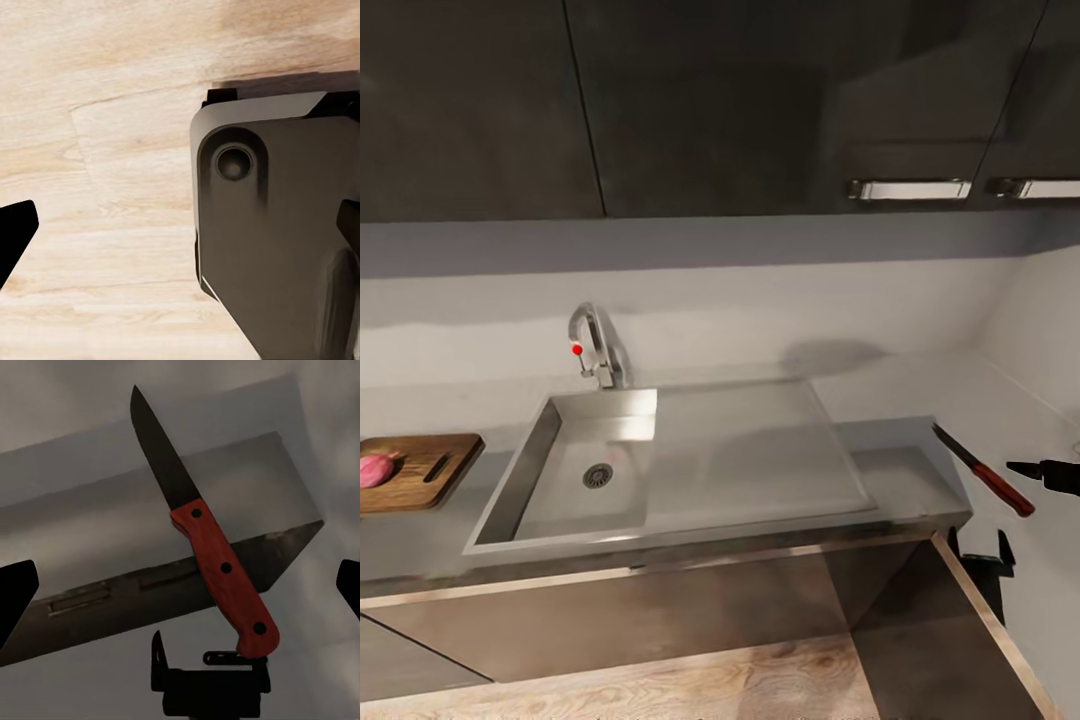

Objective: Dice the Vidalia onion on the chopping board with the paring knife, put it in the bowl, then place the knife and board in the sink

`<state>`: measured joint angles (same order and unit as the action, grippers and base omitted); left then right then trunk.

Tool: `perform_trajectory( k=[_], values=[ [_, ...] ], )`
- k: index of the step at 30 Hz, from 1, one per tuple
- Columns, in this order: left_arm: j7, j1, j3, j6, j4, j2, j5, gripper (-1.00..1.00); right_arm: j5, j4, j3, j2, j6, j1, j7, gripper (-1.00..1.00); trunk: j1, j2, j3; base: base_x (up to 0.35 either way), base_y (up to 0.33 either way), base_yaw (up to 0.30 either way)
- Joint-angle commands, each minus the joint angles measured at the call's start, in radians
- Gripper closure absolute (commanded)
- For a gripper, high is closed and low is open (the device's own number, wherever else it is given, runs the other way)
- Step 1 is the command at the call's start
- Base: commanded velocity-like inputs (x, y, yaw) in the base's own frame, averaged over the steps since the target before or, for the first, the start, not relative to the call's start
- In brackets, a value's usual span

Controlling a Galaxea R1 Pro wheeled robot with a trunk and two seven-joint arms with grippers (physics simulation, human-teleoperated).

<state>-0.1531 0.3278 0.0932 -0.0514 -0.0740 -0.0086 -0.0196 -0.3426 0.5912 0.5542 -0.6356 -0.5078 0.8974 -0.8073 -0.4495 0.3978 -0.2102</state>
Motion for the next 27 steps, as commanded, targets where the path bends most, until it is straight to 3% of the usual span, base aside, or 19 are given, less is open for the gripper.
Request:
perform_trajectory(
  k=[1, 15, 27],
  values=[
    [-0.003, 0.002, 0.008, -0.005, -0.004, -0.001, -0.002, -1.00, -0.009, 0.001, 0.006, 0.001, -0.005, 0.001, -0.008, -1.00, -0.001, 0.002, -0.003, 0.000, 0.000, 0.000],
    [-0.003, 0.002, 0.008, -0.005, -0.004, -0.001, -0.002, -1.00, -0.009, 0.001, 0.006, 0.001, -0.005, 0.001, -0.008, -1.00, -0.001, 0.002, -0.022, 0.147, 0.000, 0.000],
    [-0.003, 0.002, 0.008, -0.004, -0.004, -0.002, -0.002, -1.00, -0.009, -0.004, 0.006, 0.001, -0.005, 0.001, -0.007, -1.00, -0.001, 0.002, -0.039, 0.015, 0.000, 0.000]
  ],
)
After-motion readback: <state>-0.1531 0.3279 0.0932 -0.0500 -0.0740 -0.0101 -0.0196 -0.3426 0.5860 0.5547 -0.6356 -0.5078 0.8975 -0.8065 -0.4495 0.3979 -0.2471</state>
